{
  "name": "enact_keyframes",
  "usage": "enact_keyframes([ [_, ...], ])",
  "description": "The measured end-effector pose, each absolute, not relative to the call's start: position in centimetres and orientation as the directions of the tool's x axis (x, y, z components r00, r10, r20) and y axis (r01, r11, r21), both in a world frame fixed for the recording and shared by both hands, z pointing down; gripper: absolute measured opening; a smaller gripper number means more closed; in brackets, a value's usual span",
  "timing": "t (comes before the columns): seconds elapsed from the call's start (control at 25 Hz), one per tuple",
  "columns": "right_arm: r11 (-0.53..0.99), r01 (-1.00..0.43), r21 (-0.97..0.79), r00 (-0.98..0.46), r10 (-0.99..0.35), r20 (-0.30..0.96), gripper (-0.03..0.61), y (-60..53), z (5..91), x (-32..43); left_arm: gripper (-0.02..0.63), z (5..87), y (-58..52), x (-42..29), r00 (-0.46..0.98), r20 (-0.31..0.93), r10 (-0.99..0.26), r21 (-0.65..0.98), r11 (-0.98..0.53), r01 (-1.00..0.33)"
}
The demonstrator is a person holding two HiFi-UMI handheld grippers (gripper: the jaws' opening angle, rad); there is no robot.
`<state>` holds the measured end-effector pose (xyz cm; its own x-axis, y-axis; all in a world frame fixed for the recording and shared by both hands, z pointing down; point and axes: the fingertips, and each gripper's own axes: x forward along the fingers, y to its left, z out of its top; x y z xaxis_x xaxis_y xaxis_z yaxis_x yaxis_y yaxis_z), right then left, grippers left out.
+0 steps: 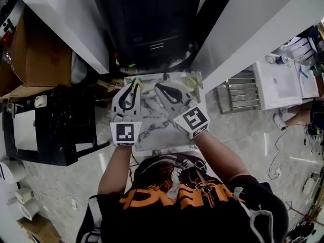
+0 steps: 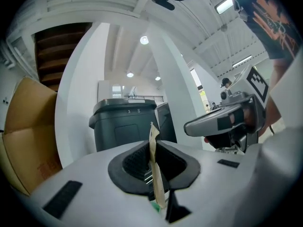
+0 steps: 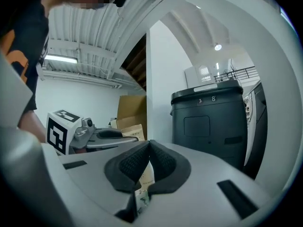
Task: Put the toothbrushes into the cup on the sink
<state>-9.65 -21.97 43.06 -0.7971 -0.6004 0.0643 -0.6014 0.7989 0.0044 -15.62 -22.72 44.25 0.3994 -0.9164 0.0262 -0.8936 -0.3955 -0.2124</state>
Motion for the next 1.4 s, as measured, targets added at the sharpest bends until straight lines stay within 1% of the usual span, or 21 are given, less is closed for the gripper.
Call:
enact_keyframes([
  [0.16,0.801,-0.599,0.002,-0.797,-0.596,0.101,0.014,-23.1,44.0,-10.5,0.06,46.1,-24.7,-17.2,0.384,0.047,-0.922,-0.221,-0.385,-0.896],
  [0.48,0.8,-0.599,-0.014,-0.795,-0.593,0.128,0.014,-25.5,45.3,-12.4,0.06,49.3,-28.6,-18.5,0.388,0.069,-0.919,-0.214,-0.393,-0.894],
  [0.68,0.777,-0.63,-0.017,-0.769,-0.621,0.152,0.014,-26.6,45.9,-11.6,0.06,51.2,-29.6,-18.4,0.41,0.1,-0.907,-0.199,-0.422,-0.884],
  [0.88,0.76,-0.65,-0.018,-0.752,-0.64,0.157,0.014,-26.5,46.2,-11.2,0.06,54.3,-29.5,-18.2,0.418,0.12,-0.901,-0.251,-0.435,-0.865],
  [1.2,0.729,-0.685,0.007,-0.718,-0.676,0.167,0.014,-25.6,46.0,-9.6,0.066,57.4,-29.9,-18.2,0.427,0.136,-0.894,-0.218,-0.448,-0.867],
  [1.24,0.725,-0.689,0.004,-0.715,-0.681,0.159,0.014,-25.5,45.7,-9.5,0.077,57.4,-29.8,-18.1,0.428,0.14,-0.893,-0.22,-0.45,-0.866],
  [1.32,0.722,-0.692,0.006,-0.713,-0.685,0.15,0.014,-25.3,45.4,-9.3,0.15,57.2,-29.6,-18.0,0.427,0.141,-0.893,-0.219,-0.449,-0.866],
  [1.4,0.725,-0.689,0.01,-0.716,-0.683,0.145,0.014,-24.9,45.3,-9.3,0.178,56.6,-29.3,-18.0,0.428,0.135,-0.893,-0.217,-0.449,-0.867],
])
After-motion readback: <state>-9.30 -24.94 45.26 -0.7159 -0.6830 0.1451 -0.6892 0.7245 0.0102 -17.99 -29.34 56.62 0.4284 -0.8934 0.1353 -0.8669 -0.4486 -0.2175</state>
